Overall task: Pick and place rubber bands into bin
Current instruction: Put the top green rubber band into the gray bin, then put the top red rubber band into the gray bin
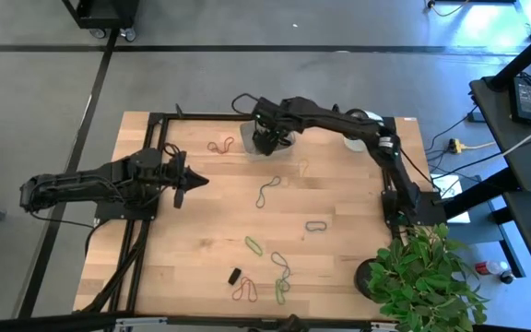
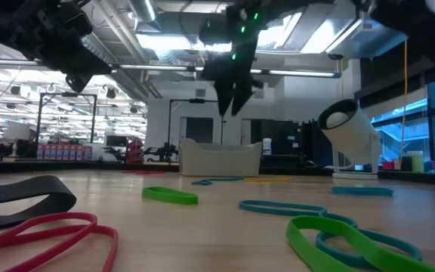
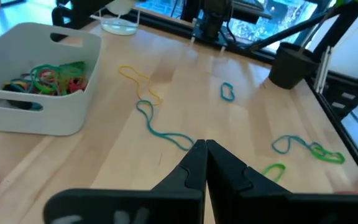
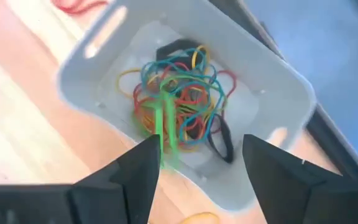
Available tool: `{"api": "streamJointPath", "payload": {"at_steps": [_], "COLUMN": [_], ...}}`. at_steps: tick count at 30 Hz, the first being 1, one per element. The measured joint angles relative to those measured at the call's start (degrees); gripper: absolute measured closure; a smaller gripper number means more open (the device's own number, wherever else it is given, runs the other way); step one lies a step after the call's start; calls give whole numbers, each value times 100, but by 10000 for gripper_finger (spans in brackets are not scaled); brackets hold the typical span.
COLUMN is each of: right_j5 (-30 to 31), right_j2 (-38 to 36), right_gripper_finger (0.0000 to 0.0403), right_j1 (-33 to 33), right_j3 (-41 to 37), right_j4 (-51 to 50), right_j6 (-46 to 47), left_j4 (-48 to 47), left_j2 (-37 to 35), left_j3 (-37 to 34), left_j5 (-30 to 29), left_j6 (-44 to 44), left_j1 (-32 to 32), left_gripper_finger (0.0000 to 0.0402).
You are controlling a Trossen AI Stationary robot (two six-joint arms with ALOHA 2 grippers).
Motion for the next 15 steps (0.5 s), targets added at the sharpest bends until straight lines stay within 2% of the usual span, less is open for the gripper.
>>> {"api": "streamJointPath", "payload": {"at_steps": [2, 4, 7, 11, 15], "right_j5": [359, 519, 267, 137, 69], "right_j2": [-255, -420, -552, -693, -1392], "right_gripper_finger": [185, 198, 217, 250, 313], "right_j1": [102, 127, 78, 159, 337], "right_j3": [-217, -457, -596, -796, -1873], "right_j4": [153, 807, 1127, 574, 852], "right_j6": [-124, -271, -319, -462, -631], "left_j4": [44, 97, 133, 264, 255], "left_j2": [0, 24, 40, 78, 202], "left_j3": [0, 2, 4, 4, 4], "left_j5": [-5, -54, -235, -261, -401], "left_j6": [-129, -171, -253, -634, -742], "left_j1": [0, 0, 1, 0, -29], "left_gripper_finger": [400, 400, 400, 399, 400]}}
